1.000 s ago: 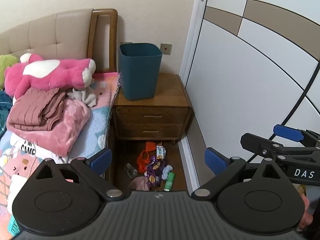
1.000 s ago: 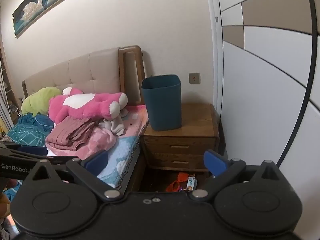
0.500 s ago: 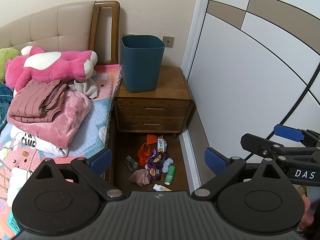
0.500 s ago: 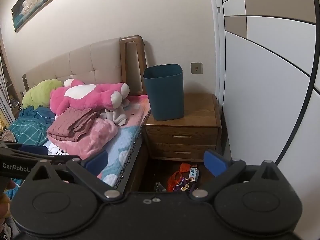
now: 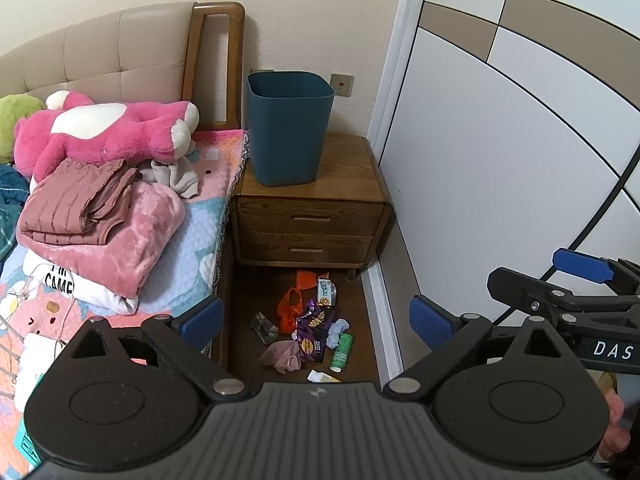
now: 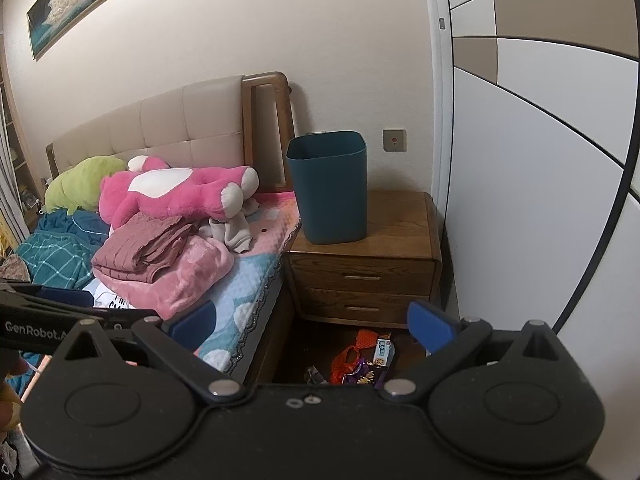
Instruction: Collect trash
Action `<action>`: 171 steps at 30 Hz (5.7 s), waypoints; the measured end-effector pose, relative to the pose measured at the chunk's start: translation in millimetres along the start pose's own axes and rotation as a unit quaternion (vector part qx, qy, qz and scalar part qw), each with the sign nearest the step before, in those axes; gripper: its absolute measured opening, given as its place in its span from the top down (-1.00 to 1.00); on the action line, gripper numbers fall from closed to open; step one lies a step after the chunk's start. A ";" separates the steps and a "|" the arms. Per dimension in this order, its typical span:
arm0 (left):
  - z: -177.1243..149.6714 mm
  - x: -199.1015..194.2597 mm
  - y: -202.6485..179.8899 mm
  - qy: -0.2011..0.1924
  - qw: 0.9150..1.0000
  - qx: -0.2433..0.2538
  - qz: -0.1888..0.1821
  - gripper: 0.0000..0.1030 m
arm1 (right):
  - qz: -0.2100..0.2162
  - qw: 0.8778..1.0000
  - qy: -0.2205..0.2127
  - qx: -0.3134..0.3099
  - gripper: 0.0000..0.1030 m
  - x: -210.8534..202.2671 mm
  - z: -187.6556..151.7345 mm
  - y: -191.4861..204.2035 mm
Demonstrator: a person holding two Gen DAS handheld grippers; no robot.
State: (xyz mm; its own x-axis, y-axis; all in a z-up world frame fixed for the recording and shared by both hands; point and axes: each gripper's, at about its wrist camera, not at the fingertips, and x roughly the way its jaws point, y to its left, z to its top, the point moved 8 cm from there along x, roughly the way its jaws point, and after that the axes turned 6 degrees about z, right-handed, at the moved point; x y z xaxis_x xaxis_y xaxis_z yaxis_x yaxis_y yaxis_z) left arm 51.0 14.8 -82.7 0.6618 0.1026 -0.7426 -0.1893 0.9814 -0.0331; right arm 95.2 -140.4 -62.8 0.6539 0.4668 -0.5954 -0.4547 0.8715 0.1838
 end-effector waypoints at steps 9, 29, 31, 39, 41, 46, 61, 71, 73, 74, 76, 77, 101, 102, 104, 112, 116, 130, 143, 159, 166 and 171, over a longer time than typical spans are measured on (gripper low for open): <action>4.1 1.4 -6.6 0.000 1.000 0.009 0.001 -0.94 | -0.009 1.000 -0.007 0.011 -0.99 -1.9 -3.2 -7.4; 21.8 11.0 -9.9 0.000 1.000 0.016 -0.001 -0.94 | -0.016 1.000 -0.007 0.017 -0.99 3.4 -2.0 -7.2; 25.4 13.4 -9.3 0.000 1.000 0.017 -0.002 -0.94 | -0.017 1.000 -0.009 0.017 -0.99 3.9 -2.3 -6.8; 34.4 21.9 -8.9 0.005 1.000 0.017 -0.006 -0.94 | -0.021 0.999 -0.006 0.023 -0.99 11.7 3.9 -6.5; 35.2 25.2 -8.8 0.008 1.000 0.017 -0.007 -0.94 | -0.022 0.999 -0.004 0.023 -0.99 14.7 4.6 -5.9; 38.0 32.3 -6.5 0.011 1.000 0.016 -0.010 -0.94 | -0.023 0.999 0.002 0.026 -0.99 23.1 7.5 -7.8; 79.0 104.4 27.3 0.039 0.998 0.021 -0.041 -0.94 | -0.026 0.999 0.006 0.027 -0.99 76.5 26.8 -5.2; 48.2 238.8 22.8 0.131 0.989 0.062 -0.040 -0.94 | -0.028 0.997 0.066 0.007 -0.99 156.0 -8.9 -35.3; 35.1 273.9 21.5 0.147 0.987 0.057 -0.031 -0.94 | -0.017 0.996 0.089 0.008 -0.99 180.5 -26.1 -49.5; 28.1 290.1 20.8 0.153 0.986 0.054 -0.026 -0.94 | -0.014 0.995 0.102 0.006 -0.99 193.9 -35.6 -57.5; 8.9 332.0 19.8 0.174 0.983 0.049 -0.008 -0.94 | -0.002 0.992 0.126 0.002 -0.97 224.0 -59.3 -73.0; -1.4 352.8 19.4 0.188 0.981 0.045 0.000 -0.94 | 0.005 0.990 0.141 0.000 -0.96 239.1 -72.6 -80.7; -330.3 786.9 13.4 0.372 0.927 0.041 0.029 -0.94 | 0.048 0.911 0.404 -0.064 -0.60 568.3 -514.2 -199.0; -338.8 796.8 13.2 0.375 0.926 0.048 0.026 -0.94 | 0.049 0.908 0.410 -0.070 -0.57 574.2 -527.1 -199.5; -354.2 818.5 12.1 0.378 0.923 0.062 0.018 -0.94 | 0.054 0.906 0.413 -0.079 -0.56 590.1 -544.2 -204.3; -385.2 860.0 14.0 0.392 0.918 0.061 0.008 -0.66 | 0.070 0.895 0.425 -0.116 -0.42 607.6 -587.2 -195.6; -388.0 860.0 19.0 0.399 0.915 0.049 0.013 -0.19 | 0.060 0.897 0.419 -0.130 -0.17 602.0 -590.3 -188.4; -327.9 765.5 45.2 0.394 0.918 0.023 0.041 0.42 | 0.047 0.906 0.418 -0.047 0.00 524.6 -526.4 -145.4; -190.0 580.3 49.5 0.354 0.935 -0.005 0.017 0.42 | -0.004 0.939 0.337 0.064 0.00 458.8 -359.6 -126.5; 61.6 364.5 66.9 0.218 0.974 0.040 -0.039 0.42 | -0.021 0.986 0.154 0.064 0.00 339.6 -49.5 -51.4; 158.1 304.6 78.6 0.148 0.986 0.055 -0.049 0.41 | -0.025 0.996 0.075 0.035 0.00 309.1 60.5 -26.1; 218.1 286.9 84.6 0.113 0.991 0.050 -0.043 0.41 | -0.029 0.999 0.028 0.008 0.00 305.2 123.3 -19.1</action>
State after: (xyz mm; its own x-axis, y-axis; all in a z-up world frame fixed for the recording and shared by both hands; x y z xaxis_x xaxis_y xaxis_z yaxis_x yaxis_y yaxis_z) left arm 383.1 162.7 -152.7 0.4909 -0.0110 -0.8712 -0.0592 0.9972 -0.0459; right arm 378.0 4.0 -151.6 0.6443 0.4060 -0.6480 -0.4068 0.8996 0.1592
